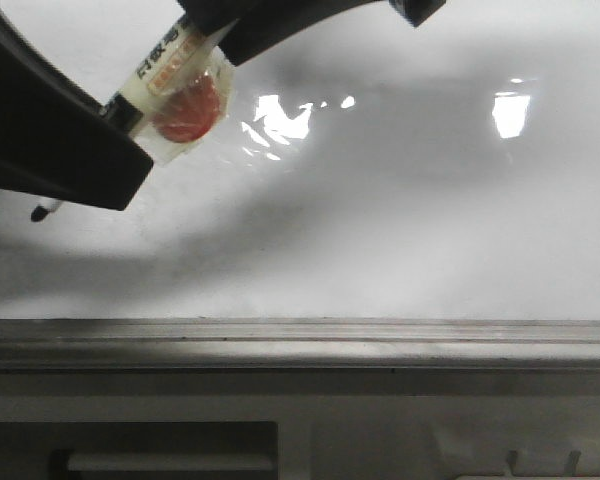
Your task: Write number 6 on whiteboard
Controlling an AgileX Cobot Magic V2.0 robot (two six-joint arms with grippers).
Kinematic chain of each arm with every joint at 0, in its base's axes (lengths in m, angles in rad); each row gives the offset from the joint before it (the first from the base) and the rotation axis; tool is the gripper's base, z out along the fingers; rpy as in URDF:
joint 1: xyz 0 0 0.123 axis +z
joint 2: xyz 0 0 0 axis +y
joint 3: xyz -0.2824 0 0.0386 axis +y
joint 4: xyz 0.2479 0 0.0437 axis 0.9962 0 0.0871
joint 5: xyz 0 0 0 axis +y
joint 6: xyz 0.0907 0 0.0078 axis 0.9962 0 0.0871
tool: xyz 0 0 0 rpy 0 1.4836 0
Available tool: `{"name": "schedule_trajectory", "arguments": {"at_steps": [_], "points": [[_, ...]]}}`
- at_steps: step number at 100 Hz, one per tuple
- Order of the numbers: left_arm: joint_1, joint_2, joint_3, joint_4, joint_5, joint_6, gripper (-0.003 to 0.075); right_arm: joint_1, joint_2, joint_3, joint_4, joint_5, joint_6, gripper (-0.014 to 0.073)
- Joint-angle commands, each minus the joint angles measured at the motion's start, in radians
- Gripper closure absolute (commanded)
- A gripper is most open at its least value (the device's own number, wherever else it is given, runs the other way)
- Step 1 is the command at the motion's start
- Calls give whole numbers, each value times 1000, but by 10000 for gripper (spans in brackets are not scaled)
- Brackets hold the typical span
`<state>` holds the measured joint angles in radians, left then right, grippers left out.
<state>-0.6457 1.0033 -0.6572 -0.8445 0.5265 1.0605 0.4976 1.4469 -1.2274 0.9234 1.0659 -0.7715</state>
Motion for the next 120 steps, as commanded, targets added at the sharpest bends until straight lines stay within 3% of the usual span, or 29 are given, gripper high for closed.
{"name": "schedule_trajectory", "arguments": {"at_steps": [1, 8, 32, 64, 91, 120], "points": [[-3, -38, -33, -40, -52, -5, 158, 1, -81, -19, 35, -50, -20, 637], [-3, -71, -33, -44, -73, -9, 101, 1, -131, 7, 14, -91, -20, 637], [14, -229, -29, -44, -233, -86, 120, 1, -389, 247, -20, -364, -20, 637], [252, -376, 62, -46, -289, -112, 227, 1, -723, 522, -20, -682, -20, 637], [435, -430, 75, -55, -281, -112, 227, 1, -694, 539, -36, -885, -20, 637], [463, -433, 75, -55, -271, -112, 227, 1, -583, 536, -36, -993, -20, 637]]}}
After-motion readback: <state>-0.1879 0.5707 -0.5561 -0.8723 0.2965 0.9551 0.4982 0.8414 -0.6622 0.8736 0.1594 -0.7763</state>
